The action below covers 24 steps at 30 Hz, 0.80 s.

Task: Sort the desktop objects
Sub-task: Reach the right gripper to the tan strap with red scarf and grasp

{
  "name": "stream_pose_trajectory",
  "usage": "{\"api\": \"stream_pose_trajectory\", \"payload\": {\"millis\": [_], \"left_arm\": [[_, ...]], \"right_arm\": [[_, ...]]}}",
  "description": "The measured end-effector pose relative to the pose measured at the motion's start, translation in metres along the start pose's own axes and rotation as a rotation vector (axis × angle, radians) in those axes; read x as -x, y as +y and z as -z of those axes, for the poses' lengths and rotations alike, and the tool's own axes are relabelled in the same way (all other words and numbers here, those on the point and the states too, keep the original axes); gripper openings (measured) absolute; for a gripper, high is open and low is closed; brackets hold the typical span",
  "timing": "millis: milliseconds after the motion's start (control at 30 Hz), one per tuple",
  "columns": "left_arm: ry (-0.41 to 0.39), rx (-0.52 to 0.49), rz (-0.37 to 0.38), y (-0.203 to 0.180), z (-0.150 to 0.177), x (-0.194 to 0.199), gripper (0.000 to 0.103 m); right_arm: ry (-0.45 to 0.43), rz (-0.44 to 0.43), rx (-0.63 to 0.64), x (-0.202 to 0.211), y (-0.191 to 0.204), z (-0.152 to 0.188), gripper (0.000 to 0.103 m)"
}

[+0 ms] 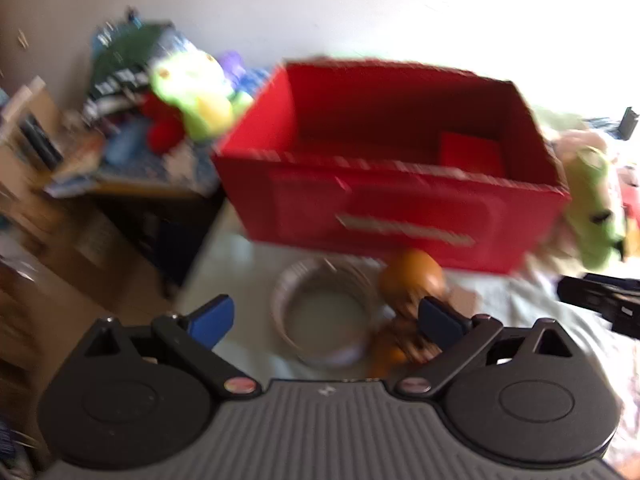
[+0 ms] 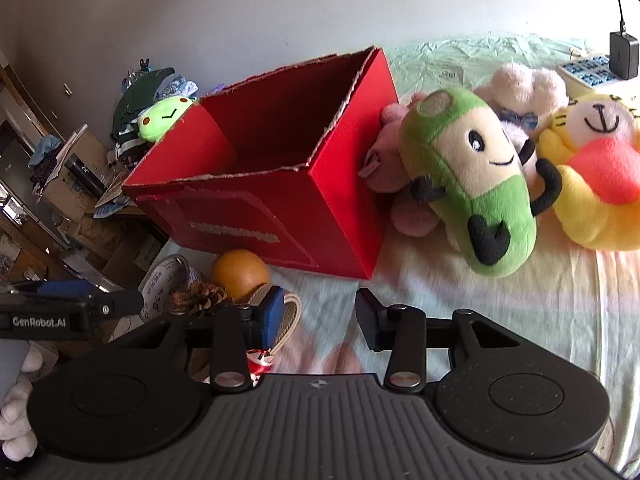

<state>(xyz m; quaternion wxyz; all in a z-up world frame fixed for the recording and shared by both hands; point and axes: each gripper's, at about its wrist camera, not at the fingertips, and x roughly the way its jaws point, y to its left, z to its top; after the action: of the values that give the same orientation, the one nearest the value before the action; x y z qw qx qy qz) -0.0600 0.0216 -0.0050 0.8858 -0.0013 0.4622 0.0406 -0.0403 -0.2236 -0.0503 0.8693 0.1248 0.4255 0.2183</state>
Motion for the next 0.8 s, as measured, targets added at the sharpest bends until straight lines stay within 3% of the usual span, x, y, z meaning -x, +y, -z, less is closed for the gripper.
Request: {"api": "stream_pose_trajectory", "payload": {"millis": [133,233,500,633,800], "left_arm": [[0.065,-0.068,0.170,-0.008,0.030,-0.005,0.086],[0.094,-0.124,0.280,-0.022,0.041,-0.012,0.087],[0.160,-0.115,0.321,-0.038,0.041,-0.048,0.083],[0.200,-0.142,0.308,-0.047,0.043,-0.059,0.057],[0.225,-0.131,0.309,-0.048,0.045,-0.068,0.057]], "right_arm": [[0.076,-0.064,-0.063,-0.010,-0.003,0.006,0.034],[0.111,-0.092,-0.101,-0.019,-0.002,0.007,0.031],[0.170,-0.129,-0.135,-0.043,0.010,0.008,0.029],[0.173,-0.117,-0.123,-0.050,0.017,0.008,0.023],[0.172,-0.115,-0.137,-0.058,0.013,0.008,0.020]]}}
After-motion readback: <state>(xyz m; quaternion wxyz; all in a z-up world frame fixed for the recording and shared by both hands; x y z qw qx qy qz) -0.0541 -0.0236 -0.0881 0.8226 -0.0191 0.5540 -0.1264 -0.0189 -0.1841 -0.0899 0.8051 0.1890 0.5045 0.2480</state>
